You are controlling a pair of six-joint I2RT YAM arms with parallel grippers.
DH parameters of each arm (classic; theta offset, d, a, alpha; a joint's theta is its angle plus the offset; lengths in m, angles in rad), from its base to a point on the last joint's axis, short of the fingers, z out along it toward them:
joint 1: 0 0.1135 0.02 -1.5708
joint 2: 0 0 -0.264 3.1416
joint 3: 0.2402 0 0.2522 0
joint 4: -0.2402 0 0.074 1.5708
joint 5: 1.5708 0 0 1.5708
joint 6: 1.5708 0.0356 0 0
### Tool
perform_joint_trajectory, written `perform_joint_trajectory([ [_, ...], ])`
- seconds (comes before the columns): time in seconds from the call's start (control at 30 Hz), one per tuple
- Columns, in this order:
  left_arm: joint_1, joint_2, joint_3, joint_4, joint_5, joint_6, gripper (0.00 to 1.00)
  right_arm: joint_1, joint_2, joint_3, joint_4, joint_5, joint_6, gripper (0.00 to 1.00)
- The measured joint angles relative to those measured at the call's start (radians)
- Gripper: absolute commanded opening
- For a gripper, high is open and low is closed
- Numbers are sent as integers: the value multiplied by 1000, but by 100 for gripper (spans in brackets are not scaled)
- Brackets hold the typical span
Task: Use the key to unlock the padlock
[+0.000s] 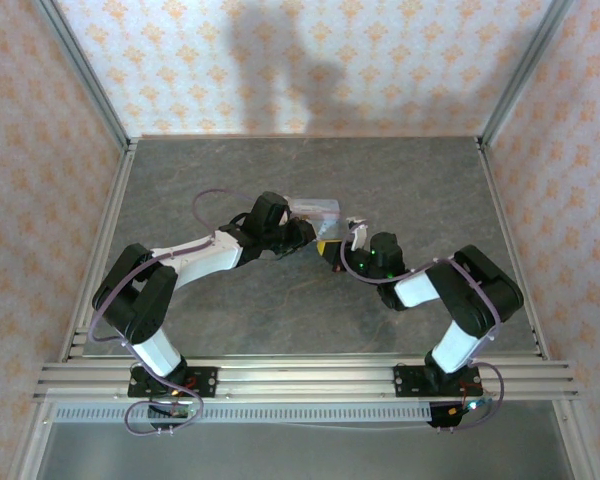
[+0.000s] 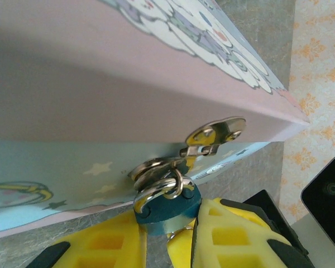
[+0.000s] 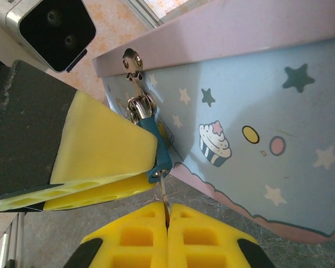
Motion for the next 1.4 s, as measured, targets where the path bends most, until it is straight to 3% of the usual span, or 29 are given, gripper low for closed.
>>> perform_joint_trajectory([
  [0.37,0,0,0,13,11,0,23,-8,-45,7,-66,-16,19,0],
  [1.1,-1,0,0,4,2,0,23,-9,9,69,-95,-20,41,0],
  [1.4,5,-13,-11,3,6,12,51,-5,25,82,-94,-20,45,0],
])
